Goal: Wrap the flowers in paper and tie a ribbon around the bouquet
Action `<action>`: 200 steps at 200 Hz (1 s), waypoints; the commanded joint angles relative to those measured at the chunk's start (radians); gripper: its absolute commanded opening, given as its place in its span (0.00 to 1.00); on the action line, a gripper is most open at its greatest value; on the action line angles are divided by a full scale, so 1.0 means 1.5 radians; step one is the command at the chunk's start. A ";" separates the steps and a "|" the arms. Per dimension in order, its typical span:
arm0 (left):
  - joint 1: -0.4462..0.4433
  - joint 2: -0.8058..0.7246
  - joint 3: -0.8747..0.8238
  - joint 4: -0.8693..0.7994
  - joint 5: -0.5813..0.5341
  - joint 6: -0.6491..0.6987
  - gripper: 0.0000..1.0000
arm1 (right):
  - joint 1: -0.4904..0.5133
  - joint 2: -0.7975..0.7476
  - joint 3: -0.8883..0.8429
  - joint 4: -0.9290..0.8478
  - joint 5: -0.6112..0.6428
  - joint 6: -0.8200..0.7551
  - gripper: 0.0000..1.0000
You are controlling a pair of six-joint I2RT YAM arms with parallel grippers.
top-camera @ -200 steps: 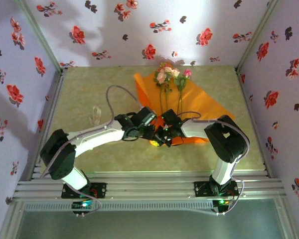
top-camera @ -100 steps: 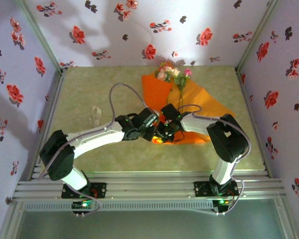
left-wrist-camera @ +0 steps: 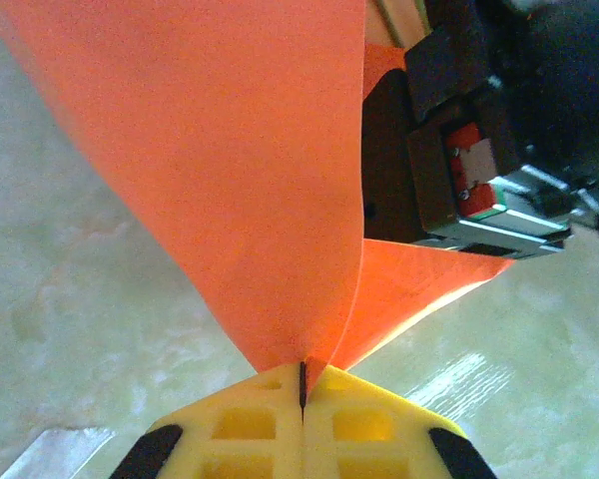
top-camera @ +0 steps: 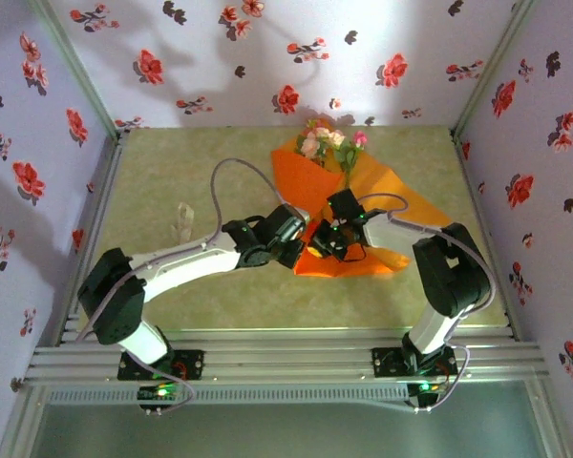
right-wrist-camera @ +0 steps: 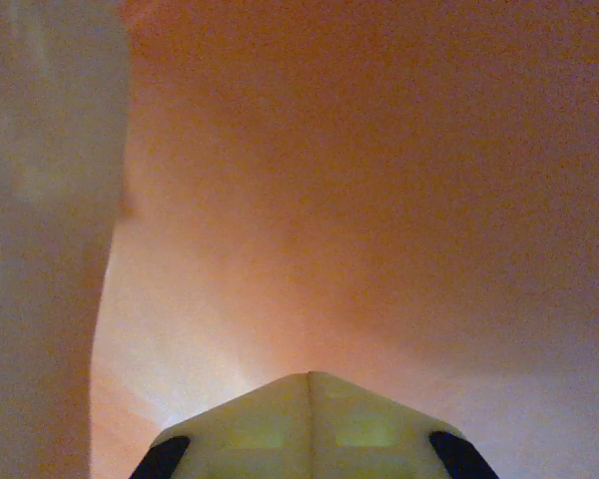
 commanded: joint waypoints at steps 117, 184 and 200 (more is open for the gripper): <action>-0.012 0.090 0.077 0.047 0.064 0.045 0.00 | -0.079 -0.138 -0.048 0.201 0.011 0.059 0.65; -0.020 0.114 0.086 0.061 0.106 0.073 0.00 | -0.062 -0.113 0.000 0.097 0.074 -0.008 0.11; -0.022 0.128 0.097 0.061 0.124 0.083 0.00 | -0.063 -0.146 0.006 0.020 0.136 -0.056 0.01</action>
